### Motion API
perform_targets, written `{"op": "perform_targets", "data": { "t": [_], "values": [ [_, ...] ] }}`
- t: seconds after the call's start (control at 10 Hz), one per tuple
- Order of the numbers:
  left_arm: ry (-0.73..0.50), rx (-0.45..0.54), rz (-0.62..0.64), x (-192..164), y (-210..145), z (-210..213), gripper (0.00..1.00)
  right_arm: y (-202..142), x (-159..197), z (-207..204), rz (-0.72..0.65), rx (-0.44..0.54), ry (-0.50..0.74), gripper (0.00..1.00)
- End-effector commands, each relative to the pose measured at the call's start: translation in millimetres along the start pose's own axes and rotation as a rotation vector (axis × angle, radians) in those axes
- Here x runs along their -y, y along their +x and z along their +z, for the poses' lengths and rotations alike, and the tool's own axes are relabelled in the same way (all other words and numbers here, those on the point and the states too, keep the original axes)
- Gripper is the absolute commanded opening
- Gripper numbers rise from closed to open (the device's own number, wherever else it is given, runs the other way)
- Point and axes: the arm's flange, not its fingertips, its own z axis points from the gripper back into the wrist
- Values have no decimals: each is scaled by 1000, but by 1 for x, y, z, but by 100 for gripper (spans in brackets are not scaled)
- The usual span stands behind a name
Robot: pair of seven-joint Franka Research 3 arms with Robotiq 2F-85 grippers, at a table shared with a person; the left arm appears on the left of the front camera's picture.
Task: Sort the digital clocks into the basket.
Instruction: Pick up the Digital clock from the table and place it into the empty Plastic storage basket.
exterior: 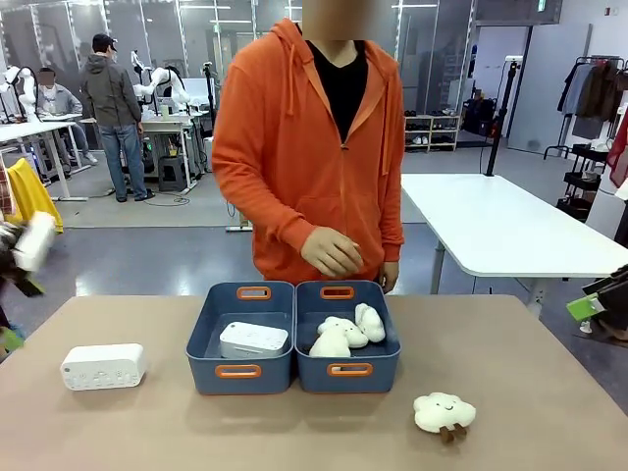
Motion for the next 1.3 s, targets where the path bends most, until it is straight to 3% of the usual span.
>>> {"op": "perform_targets", "data": {
  "t": [0.0,0.2,0.6,1.2],
  "values": [
    [-13,-91,14,-28,14,-35,100,-2,3,-2,19,6,-3,96],
    [-30,-152,2,-44,17,-83,100,-2,3,-2,19,6,-3,96],
    [-94,-176,-25,-86,30,-137,100,-2,3,-2,19,6,-3,96],
    [-228,-171,9,-102,5,-189,100,-2,3,-2,19,6,-3,96]
  ]
}}
